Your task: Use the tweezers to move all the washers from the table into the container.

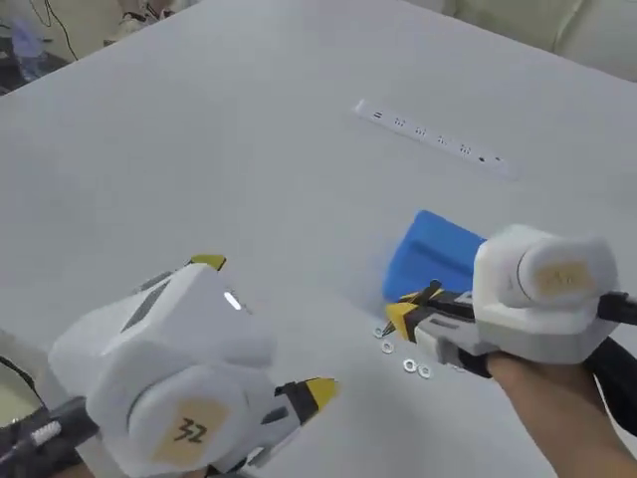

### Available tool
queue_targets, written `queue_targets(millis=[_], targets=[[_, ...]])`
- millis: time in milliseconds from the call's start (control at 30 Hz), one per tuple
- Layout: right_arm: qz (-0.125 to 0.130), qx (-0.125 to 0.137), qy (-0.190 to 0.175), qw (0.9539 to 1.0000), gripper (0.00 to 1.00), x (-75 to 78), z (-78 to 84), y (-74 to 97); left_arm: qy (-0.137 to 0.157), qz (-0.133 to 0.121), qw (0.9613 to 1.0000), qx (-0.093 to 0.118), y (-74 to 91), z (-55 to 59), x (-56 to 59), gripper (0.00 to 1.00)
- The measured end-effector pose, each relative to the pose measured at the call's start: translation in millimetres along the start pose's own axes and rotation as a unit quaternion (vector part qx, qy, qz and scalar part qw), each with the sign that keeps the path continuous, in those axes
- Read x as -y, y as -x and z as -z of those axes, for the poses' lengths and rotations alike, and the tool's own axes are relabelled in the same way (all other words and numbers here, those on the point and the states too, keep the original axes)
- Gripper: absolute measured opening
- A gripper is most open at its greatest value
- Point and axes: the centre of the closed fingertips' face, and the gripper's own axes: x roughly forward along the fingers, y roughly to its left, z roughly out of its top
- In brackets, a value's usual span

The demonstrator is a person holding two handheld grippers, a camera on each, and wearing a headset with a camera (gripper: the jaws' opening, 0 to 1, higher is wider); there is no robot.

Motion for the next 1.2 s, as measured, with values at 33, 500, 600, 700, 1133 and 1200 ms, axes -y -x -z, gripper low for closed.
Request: queue_targets(millis=[33, 500, 600, 700, 1133, 1200], targets=[[-0.002, -0.001, 0.000, 1.0000, 0.04, -0.1, 0.1, -1.7, 0.000, 0.002, 1.0000, -0.002, -0.5, 0.9, 0.6, 0.91], [0.006, -0.013, -0.006, 0.9999, 0.05, 1.9, 7.2, -11.8, -0.002, 0.013, 0.9999, 0.002, -3.1, 0.6, 7.2, 0.99], [0.007, -0.013, -0.007, 0.9999, 0.05, 1.7, 7.6, -12.4, -0.003, 0.012, 0.9999, -0.001, -3.2, 1.7, 6.7, 0.98], [0.011, -0.010, -0.011, 0.9998, 0.04, 2.9, 7.2, -13.7, -0.001, 0.011, 0.9999, -0.004, -3.7, 2.9, 6.0, 0.99], [0.032, 0.010, -0.017, 0.9993, 0.04, 4.1, -1.2, -3.8, 0.002, 0.007, 1.0000, 0.000, -3.3, 1.5, 3.8, 0.98], [0.037, 0.017, -0.021, 0.9989, 0.04, 5.1, -5.6, 3.1, 0.000, 0.006, 1.0000, 0.003, -2.8, 0.6, 3.5, 0.97]])
